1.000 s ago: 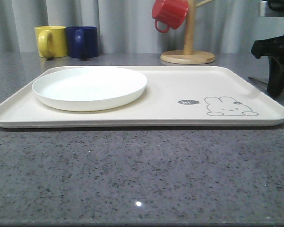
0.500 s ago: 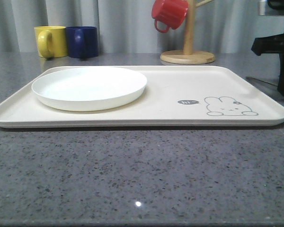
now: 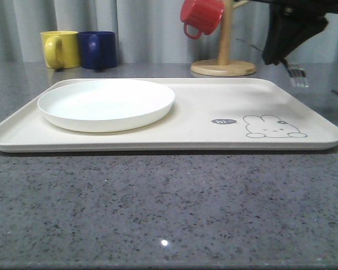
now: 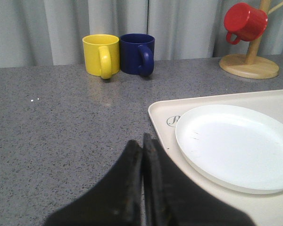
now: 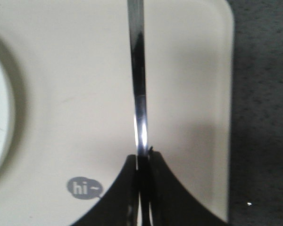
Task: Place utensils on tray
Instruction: 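Carry the fork with the right gripper onto the tray and release, then raise the right gripper and move it back to the chopsticks, then grasp the metal chopsticks with the right gripper and place them beside the fork, then raise the right gripper and move it to the spoon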
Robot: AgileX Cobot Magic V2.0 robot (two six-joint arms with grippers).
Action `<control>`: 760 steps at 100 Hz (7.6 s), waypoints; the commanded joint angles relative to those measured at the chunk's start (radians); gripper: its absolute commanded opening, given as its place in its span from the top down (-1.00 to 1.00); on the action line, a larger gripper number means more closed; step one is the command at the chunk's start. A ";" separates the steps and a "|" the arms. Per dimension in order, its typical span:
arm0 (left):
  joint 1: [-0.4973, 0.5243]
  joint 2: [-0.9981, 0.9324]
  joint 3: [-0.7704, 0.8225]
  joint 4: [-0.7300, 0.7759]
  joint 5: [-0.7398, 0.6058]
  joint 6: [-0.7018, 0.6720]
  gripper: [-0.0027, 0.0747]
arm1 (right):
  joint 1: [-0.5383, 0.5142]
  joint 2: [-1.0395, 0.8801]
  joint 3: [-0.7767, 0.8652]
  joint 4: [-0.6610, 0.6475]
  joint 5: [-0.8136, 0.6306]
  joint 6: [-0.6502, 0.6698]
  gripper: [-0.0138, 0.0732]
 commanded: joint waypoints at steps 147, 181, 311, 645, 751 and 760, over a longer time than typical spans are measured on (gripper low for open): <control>-0.005 0.004 -0.028 -0.009 -0.077 0.000 0.98 | 0.162 0.127 -0.047 -0.199 -0.159 0.316 0.18; -0.005 0.004 -0.028 -0.009 -0.077 0.000 0.98 | 0.162 0.070 -0.049 -0.221 -0.157 0.316 -0.13; -0.005 0.005 -0.028 -0.009 -0.077 0.000 0.98 | -0.440 0.081 -0.042 0.039 0.127 -0.319 -0.12; -0.005 0.005 -0.028 -0.009 -0.077 0.000 0.98 | -0.350 -0.027 -0.109 -0.094 0.164 -0.183 -0.12; -0.005 0.005 -0.028 -0.009 -0.077 0.000 0.98 | -0.614 0.167 -0.109 0.000 0.154 -0.423 -0.06; -0.005 0.005 -0.028 -0.009 -0.077 0.000 0.98 | -0.614 0.168 -0.109 0.000 0.158 -0.423 0.12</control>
